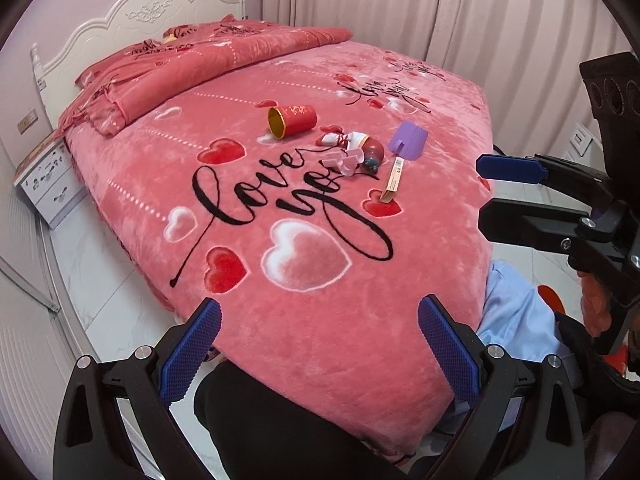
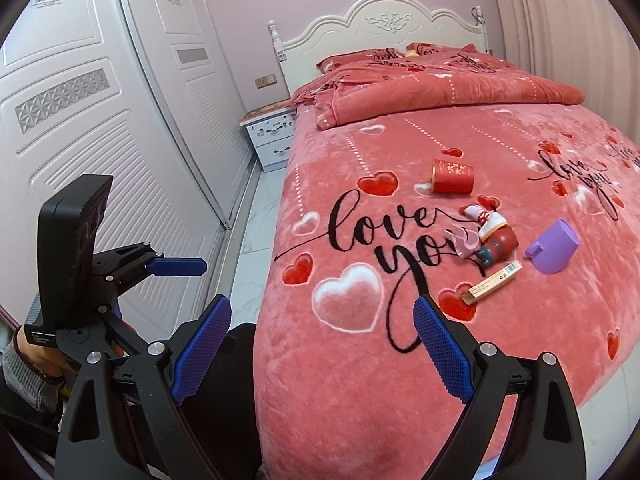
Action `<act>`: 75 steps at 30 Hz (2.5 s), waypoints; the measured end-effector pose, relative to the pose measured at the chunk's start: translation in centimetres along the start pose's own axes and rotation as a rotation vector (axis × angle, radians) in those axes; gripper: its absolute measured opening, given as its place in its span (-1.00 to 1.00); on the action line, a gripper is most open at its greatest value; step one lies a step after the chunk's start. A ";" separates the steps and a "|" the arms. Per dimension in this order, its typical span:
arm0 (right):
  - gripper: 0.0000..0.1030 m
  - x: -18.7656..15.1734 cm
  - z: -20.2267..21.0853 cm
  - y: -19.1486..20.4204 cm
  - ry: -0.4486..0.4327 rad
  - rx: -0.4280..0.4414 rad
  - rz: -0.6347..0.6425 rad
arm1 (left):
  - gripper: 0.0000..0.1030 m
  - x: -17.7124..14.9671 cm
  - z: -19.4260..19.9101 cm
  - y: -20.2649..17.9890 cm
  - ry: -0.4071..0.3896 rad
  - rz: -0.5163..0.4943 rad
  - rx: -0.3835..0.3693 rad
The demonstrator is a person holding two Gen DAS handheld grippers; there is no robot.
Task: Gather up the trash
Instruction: 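Move both open tools back over the items on the bed, then grasp the white-red toy figure with the left tool while the right tool grasps the red toy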
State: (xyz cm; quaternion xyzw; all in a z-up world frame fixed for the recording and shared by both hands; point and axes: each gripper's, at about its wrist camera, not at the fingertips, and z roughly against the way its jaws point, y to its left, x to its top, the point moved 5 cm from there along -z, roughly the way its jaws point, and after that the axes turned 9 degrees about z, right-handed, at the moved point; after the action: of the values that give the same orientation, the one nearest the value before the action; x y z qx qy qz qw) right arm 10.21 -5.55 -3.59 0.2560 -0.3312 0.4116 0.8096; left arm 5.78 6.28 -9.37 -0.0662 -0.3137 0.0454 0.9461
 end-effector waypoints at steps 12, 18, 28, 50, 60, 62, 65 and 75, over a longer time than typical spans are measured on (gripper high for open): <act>0.77 0.2 -2.0 -3.1 0.016 -0.023 -0.039 | 0.89 1.2 -2.9 0.4 0.044 0.007 -0.036; 0.77 -0.2 -2.2 -6.3 0.000 -0.076 -0.103 | 0.89 2.8 -5.8 0.3 0.080 -0.010 -0.076; 0.77 -0.5 -3.5 -12.7 -0.005 -0.137 -0.179 | 0.89 6.9 -11.1 -0.5 0.133 -0.057 -0.102; 0.42 -1.6 -6.8 -23.1 -0.012 -0.139 -0.322 | 0.89 16.7 -22.8 -6.1 0.192 -0.264 -0.193; 0.14 -1.4 -11.5 -25.1 0.023 -0.045 -0.406 | 0.89 19.8 -26.9 -6.7 0.236 -0.447 -0.325; 0.14 -1.4 -12.4 -25.7 0.038 -0.049 -0.424 | 0.87 19.8 -28.0 -7.1 0.250 -0.495 -0.344; 0.14 -1.8 -14.0 -26.4 0.069 -0.040 -0.453 | 0.81 19.8 -29.1 -7.2 0.269 -0.539 -0.375; 0.15 -2.5 -16.9 -28.3 0.102 -0.010 -0.552 | 0.62 21.2 -30.4 -5.5 0.313 -0.545 -0.463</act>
State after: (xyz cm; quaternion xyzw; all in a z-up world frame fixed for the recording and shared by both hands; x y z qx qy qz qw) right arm 38.23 -10.18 -20.41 0.3115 -0.2098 0.1863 0.9079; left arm 41.16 0.61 -20.19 -0.1985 -0.1736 -0.2902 0.9199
